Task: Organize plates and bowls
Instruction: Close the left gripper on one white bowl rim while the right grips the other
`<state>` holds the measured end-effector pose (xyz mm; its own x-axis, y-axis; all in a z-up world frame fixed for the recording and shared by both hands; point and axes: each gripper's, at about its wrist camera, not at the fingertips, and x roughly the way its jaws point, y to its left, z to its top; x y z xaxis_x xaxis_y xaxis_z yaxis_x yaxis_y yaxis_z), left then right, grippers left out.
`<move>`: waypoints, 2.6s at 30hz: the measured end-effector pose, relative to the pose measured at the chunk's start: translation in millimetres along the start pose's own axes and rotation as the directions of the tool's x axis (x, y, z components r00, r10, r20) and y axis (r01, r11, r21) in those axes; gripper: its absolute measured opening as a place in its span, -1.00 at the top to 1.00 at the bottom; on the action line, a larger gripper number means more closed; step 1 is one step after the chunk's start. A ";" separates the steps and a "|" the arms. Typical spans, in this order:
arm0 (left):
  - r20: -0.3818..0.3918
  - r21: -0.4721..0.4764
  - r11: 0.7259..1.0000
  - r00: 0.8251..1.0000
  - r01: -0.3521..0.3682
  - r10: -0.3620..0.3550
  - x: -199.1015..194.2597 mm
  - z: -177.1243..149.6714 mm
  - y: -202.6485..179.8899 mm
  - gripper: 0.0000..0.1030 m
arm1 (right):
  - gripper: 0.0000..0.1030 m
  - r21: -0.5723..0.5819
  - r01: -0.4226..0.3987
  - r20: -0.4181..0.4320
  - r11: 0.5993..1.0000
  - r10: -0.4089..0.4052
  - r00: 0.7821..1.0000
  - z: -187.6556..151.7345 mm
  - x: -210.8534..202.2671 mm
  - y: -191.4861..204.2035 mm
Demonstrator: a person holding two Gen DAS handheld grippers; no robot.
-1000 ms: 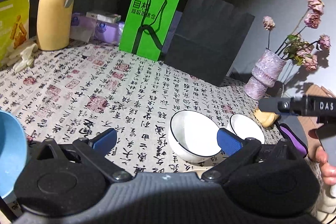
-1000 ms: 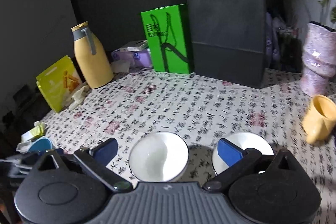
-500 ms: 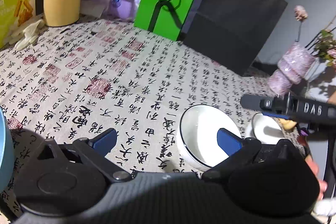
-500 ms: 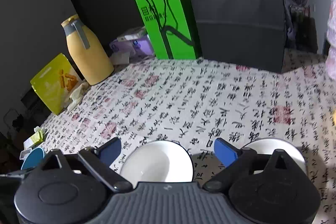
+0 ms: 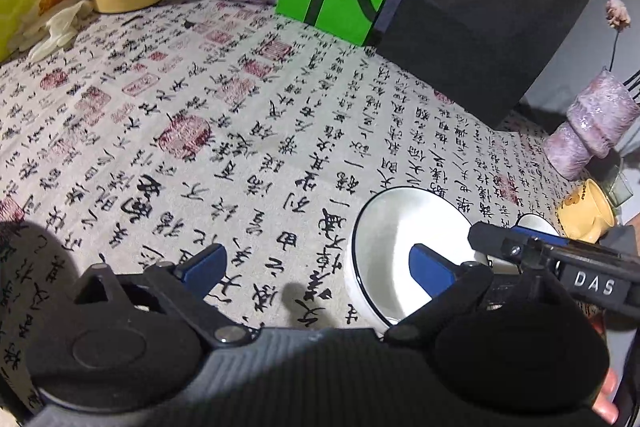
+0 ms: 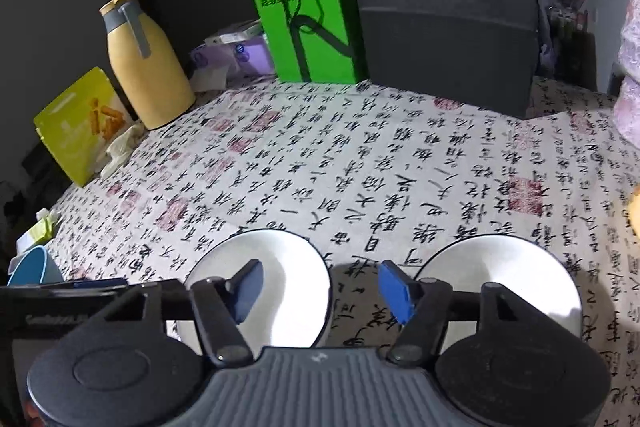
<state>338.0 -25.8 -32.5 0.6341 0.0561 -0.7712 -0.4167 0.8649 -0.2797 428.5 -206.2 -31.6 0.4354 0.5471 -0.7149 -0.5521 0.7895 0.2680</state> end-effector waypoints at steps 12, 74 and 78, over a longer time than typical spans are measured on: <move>-0.095 -0.010 1.000 0.995 -0.026 0.025 17.2 -4.0 -18.1 -0.32 | 0.30 -0.012 0.003 -0.080 1.000 -0.004 0.997 -5.7 19.8 0.8; -0.126 0.033 0.996 0.988 -0.086 0.089 27.4 1.1 -29.5 0.76 | 0.76 -0.072 0.055 -0.032 0.996 -0.058 0.998 -19.1 30.8 15.7; -0.114 0.036 0.996 0.990 -0.083 0.087 25.4 3.4 -29.0 0.77 | 0.76 -0.078 0.058 -0.031 0.995 -0.061 0.998 -17.9 31.2 18.0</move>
<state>368.4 -47.8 -42.1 0.5172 0.0739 -0.8527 -0.4444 0.8746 -0.1938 419.4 -179.9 -60.6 0.4462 0.4894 -0.7493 -0.5797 0.7959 0.1746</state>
